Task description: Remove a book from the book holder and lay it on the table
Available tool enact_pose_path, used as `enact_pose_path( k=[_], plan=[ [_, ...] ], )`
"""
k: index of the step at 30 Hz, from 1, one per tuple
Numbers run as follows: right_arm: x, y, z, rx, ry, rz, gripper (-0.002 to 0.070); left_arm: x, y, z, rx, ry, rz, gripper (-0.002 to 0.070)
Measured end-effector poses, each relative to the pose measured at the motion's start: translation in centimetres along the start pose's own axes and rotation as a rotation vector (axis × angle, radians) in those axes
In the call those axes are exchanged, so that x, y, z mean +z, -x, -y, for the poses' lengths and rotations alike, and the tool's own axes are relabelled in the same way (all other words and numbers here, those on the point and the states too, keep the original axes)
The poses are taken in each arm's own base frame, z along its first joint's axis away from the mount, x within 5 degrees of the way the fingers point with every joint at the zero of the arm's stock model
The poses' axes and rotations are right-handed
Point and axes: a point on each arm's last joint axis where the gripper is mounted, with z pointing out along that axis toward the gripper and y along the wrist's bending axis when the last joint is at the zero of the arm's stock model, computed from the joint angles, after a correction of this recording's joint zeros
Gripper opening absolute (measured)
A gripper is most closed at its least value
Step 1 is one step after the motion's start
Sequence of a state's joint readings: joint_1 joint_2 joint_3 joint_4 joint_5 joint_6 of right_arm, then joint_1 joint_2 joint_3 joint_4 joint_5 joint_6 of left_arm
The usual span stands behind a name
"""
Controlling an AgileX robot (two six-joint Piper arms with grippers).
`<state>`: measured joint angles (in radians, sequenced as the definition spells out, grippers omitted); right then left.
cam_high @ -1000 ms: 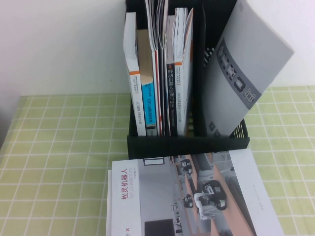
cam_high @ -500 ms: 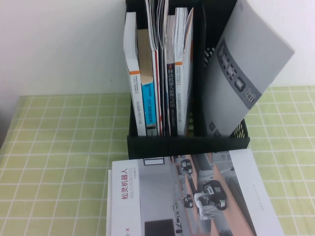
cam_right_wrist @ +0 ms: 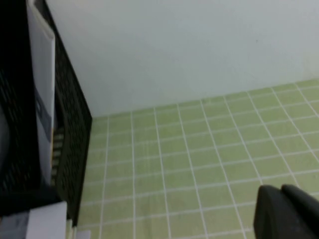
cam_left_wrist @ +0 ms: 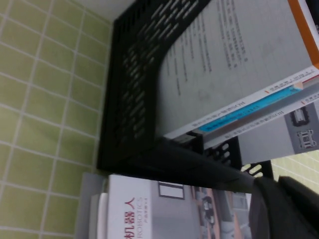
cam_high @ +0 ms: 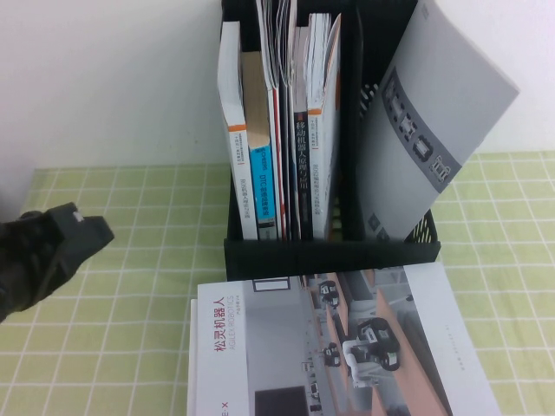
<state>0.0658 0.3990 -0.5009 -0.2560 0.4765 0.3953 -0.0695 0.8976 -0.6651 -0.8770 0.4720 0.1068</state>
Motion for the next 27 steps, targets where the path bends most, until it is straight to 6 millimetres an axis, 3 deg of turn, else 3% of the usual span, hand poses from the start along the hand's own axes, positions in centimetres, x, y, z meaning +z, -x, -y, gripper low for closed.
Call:
enact_pose_path(
  k=[6,13,21,27],
  plan=[
    [1.4,-0.8,-1.0,-0.199,0.089,-0.134,-0.0001,3.8,0.2,0.2,0.022,-0.159,-0.084,-0.0003],
    [3.2,-1.9,-3.2,-0.165,0.260,-0.285,-0.0001,8.2,0.5,1.4,0.183,-0.282,-0.100,-0.0003],
    [5.1,-1.2,-5.1,-0.154,0.373,-0.356,-0.0001,12.9,0.8,8.0,0.494,-0.376,-0.179,-0.0003],
    [6.0,-0.4,-5.6,-0.077,0.382,-0.314,-0.0002,15.5,1.7,10.1,0.635,-0.329,-0.208,-0.0003]
  ],
)
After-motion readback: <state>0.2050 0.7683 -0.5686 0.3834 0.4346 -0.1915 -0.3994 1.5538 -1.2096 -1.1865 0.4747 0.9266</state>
